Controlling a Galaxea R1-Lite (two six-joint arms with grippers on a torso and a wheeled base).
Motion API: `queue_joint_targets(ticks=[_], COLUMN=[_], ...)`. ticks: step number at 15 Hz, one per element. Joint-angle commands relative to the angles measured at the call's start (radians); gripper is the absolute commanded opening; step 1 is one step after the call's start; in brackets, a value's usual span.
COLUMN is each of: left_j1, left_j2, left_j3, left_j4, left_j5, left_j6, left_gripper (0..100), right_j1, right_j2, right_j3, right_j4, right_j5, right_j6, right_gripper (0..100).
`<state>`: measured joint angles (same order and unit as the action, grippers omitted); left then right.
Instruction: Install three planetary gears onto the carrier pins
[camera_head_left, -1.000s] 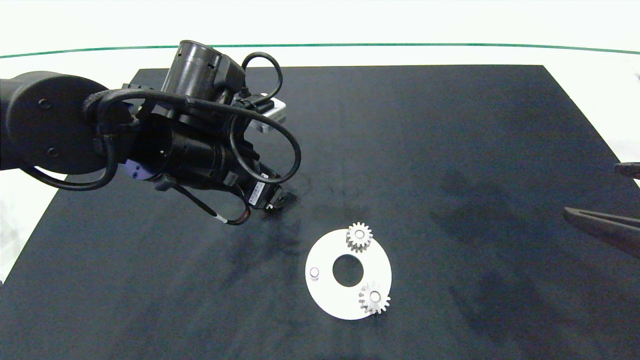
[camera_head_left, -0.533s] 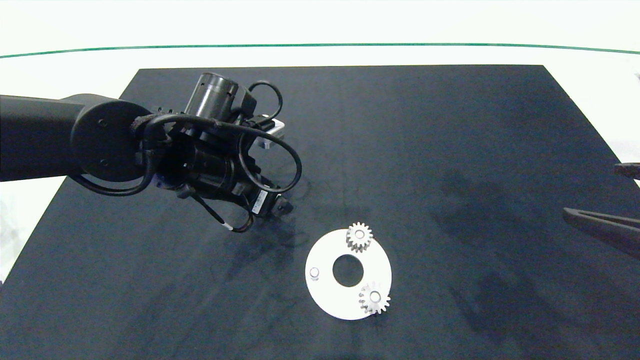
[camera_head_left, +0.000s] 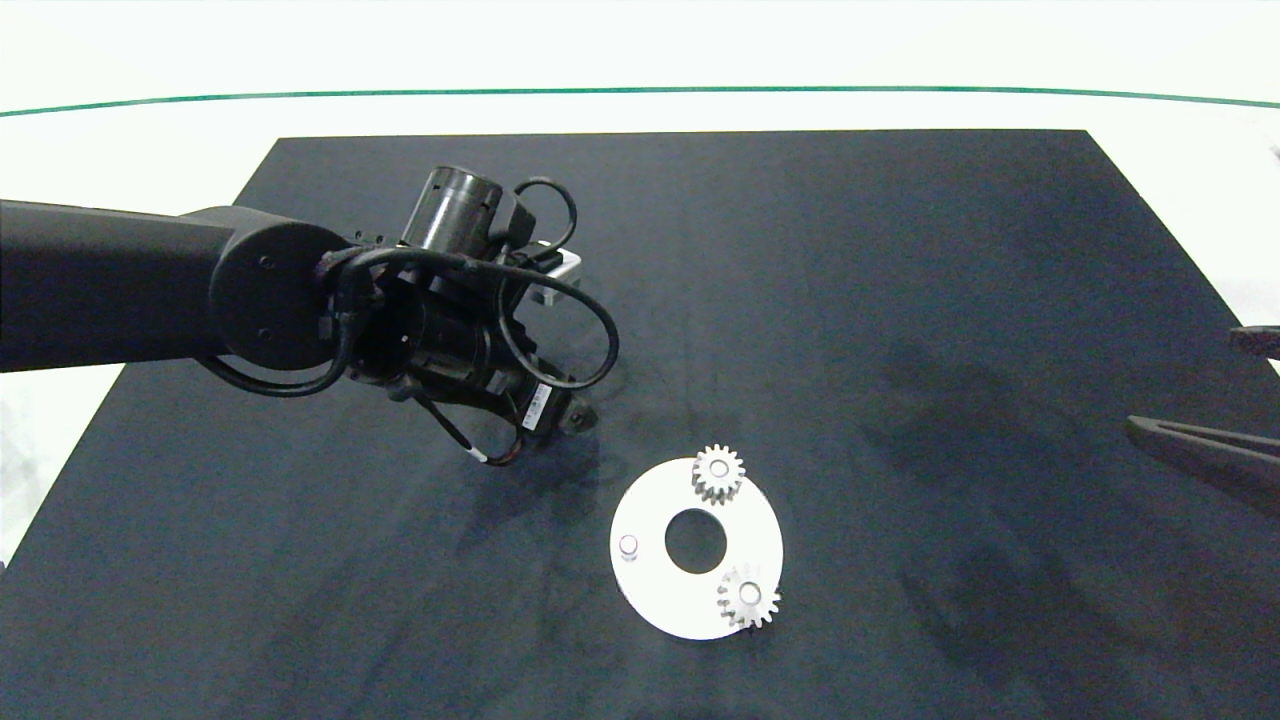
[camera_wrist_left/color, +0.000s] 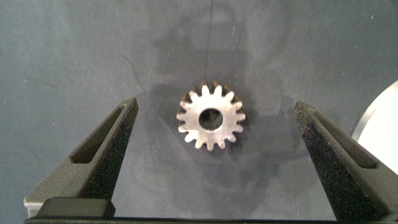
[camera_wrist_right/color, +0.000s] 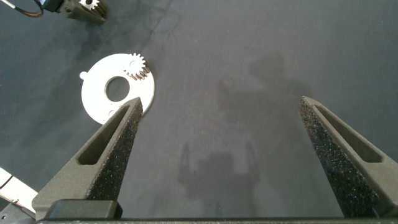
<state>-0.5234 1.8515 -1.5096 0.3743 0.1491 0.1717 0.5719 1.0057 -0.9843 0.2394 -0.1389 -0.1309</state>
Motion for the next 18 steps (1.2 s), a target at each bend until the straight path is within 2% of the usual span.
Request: queue_joint_targets(ticks=[1, 4, 9, 18], left_j1=[0.005, 0.006, 0.023, 0.037], left_j2=[0.011, 0.015, 0.014, -0.008], left_j3=[0.002, 0.011, 0.019, 0.048], left_j4=[-0.009, -0.012, -0.012, -0.023], left_j5=[0.003, 0.003, 0.003, 0.001], left_j6=[0.002, -0.011, -0.032, -0.032], left_gripper=[100, 98, 87, 69], right_j1=[0.000, 0.000, 0.002, 0.002], right_j2=[-0.004, 0.001, 0.001, 0.004], right_j3=[-0.001, 0.007, 0.007, 0.007], right_j4=[0.001, 0.000, -0.002, -0.002], right_j5=[-0.001, -0.001, -0.001, -0.001], right_j6=[-0.001, -0.001, -0.001, -0.001], right_gripper=[100, 100, 100, 100])
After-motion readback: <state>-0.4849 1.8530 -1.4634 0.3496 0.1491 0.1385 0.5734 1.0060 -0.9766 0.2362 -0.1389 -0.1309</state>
